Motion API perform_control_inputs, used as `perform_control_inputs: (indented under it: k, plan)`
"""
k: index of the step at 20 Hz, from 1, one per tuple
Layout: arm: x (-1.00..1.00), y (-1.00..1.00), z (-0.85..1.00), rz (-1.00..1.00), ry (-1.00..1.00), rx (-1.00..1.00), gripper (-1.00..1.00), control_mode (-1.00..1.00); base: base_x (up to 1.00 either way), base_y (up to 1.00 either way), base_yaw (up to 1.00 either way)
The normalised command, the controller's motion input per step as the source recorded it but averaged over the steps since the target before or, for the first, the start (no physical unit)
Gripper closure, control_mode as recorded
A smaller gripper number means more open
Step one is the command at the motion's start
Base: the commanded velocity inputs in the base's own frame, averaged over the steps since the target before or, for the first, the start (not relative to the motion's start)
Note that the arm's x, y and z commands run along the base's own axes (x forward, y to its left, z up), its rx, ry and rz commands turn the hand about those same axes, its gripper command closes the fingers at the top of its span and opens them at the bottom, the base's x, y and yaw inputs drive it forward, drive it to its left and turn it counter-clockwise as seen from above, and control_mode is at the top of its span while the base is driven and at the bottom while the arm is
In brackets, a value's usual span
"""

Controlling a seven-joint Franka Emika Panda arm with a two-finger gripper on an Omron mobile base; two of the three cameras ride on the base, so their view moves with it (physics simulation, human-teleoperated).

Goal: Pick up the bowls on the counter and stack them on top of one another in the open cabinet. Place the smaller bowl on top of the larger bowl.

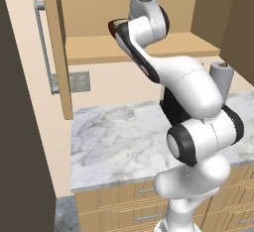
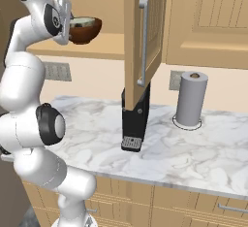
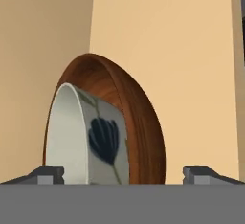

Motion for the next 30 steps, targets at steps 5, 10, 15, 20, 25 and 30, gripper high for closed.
perform_control_inputs:
  k: [5, 10, 15, 20, 25, 30]
  plan:
    - [-0.37, 0.00, 0.07, -0.01, -0.10, 0.00, -1.00, -1.00, 0.00, 0.00, 0.00]
    - [-0.41, -0.02, 0.17, -0.02, -0.07, 0.01, -1.00, -1.00, 0.00, 0.00, 0.00]
    - [-0.39, -0.05, 0.17, -0.02, -0.06, 0.02, -1.00, -1.00, 0.00, 0.00, 0.00]
    - [-0.41, -0.06, 0.12, -0.02, -0.04, 0.03, -1.00, -1.00, 0.00, 0.00, 0.00]
    - [-0.47, -0.12, 0.10, 0.00, -0.01, 0.05, -1.00, -1.00, 0.00, 0.00, 0.00]
    - [-0.56, -0.16, 0.11, 0.01, 0.00, 0.06, -1.00, -1.00, 0.00, 0.00, 0.00]
